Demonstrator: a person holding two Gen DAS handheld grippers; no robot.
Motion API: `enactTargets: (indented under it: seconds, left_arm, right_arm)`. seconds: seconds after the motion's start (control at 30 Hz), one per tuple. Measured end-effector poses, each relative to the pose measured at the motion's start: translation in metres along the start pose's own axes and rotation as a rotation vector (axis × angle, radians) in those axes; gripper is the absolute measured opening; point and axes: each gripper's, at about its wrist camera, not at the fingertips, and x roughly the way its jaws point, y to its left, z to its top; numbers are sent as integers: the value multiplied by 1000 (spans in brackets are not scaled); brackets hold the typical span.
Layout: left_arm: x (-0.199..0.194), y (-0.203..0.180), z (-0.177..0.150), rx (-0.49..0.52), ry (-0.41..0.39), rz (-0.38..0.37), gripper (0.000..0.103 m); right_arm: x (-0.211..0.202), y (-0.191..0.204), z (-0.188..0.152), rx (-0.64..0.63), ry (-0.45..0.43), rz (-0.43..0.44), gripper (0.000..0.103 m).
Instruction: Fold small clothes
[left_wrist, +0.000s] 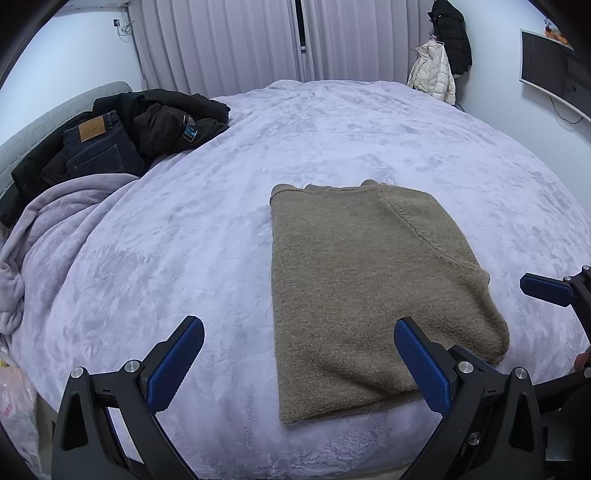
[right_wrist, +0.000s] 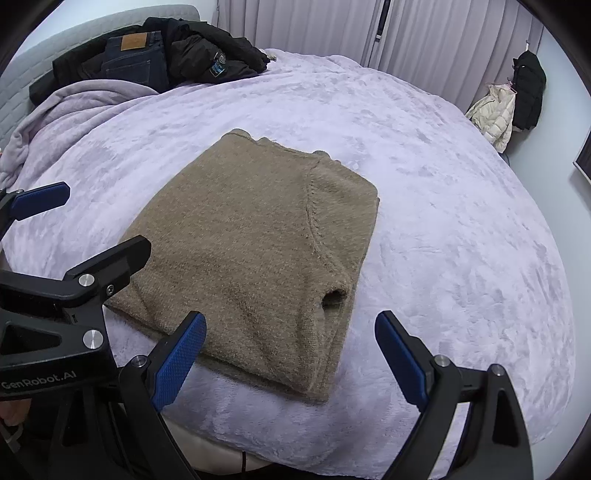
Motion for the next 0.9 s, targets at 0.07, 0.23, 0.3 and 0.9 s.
enactTargets:
  seconds: [0.07,0.23,0.3,0.9]
  left_arm:
    - [0,1,0,-6,-1,-4,103]
    - [2,2,0,-2,0,-5,103]
    - [2,1,0,-5,1,-4,103]
    - [9,-13,6,-15,58,-84,103]
  right_arm:
    - [0,0,0,-1,0,1,94]
    - [1,-2,-1,4,2,2,94]
    - [1,-3,-1,6,4,4,94]
    - [1,-11,2,-18,-27,26,94]
